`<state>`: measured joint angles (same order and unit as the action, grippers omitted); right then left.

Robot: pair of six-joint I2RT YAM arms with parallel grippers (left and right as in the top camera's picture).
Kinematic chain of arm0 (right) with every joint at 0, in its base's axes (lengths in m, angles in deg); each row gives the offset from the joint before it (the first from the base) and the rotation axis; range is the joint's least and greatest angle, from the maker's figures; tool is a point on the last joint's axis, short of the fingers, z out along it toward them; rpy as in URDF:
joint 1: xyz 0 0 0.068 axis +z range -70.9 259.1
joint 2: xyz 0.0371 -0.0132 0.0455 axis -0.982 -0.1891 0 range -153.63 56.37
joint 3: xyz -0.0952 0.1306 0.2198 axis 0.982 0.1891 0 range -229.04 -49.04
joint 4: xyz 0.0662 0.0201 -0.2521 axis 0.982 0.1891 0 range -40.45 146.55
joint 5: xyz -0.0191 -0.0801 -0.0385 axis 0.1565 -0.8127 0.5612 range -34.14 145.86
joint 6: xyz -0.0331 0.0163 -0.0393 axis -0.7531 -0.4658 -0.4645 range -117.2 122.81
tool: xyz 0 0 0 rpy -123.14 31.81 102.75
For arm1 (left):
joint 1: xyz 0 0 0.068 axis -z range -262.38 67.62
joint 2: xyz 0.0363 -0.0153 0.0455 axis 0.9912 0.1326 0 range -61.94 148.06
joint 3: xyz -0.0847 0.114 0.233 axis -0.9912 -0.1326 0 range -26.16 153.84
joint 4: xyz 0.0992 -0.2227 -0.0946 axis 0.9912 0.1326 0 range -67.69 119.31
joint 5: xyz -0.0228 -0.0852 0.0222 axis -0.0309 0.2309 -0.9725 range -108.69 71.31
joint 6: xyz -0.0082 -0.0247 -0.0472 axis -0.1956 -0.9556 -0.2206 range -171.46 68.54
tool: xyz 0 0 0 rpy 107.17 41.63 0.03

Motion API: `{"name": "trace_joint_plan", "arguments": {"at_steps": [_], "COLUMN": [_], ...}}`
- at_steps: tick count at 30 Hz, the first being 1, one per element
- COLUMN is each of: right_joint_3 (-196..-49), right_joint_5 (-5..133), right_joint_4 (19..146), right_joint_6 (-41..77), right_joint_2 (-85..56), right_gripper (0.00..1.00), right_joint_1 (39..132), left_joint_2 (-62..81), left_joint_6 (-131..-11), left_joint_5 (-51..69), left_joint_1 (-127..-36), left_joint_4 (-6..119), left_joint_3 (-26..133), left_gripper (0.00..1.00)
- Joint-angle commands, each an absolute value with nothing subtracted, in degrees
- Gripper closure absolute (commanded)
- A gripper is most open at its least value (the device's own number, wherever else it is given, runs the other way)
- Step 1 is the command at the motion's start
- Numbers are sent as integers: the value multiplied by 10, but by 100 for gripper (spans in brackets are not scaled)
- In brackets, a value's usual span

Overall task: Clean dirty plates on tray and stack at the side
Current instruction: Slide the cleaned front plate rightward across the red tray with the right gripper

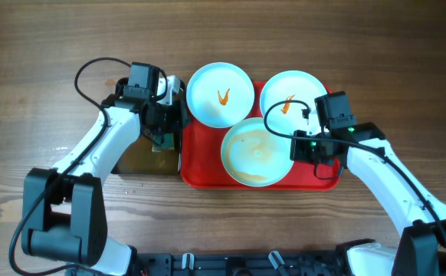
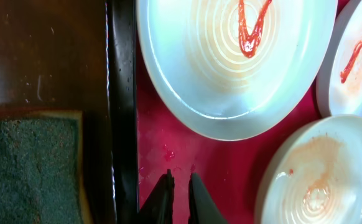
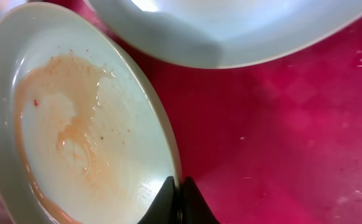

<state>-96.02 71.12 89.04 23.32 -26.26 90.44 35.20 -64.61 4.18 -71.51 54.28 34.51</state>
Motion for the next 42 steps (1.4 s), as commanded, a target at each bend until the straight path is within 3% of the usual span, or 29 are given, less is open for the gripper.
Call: {"name": "trace_joint_plan", "arguments": {"at_steps": [1,8,13,26,35,42], "right_joint_3": [-976,-993,-1002,-1000,-1000,-1000], "right_joint_5": [678,607,592,890,872,717], "right_joint_4": [921,973,944,936,938,970], "right_joint_6": [225,236,213,198,224,319], "right_joint_2": [-263,-233,-177,-260,-287,-287], "right_gripper": [96,96,96,96,96,96], "right_joint_1": [905,905,905,905,905,905], "left_joint_2": [340,340,340,340,340,340], "left_joint_6": [-645,-645,-645,-645,-645,-645], "left_joint_5": [53,53,53,51,50,47], "left_joint_1": [-712,-712,-712,-712,-712,-712], "left_joint_4": [544,544,544,545,551,551], "left_joint_3": [350,350,350,350,350,350], "left_gripper": [93,93,93,93,93,93]}}
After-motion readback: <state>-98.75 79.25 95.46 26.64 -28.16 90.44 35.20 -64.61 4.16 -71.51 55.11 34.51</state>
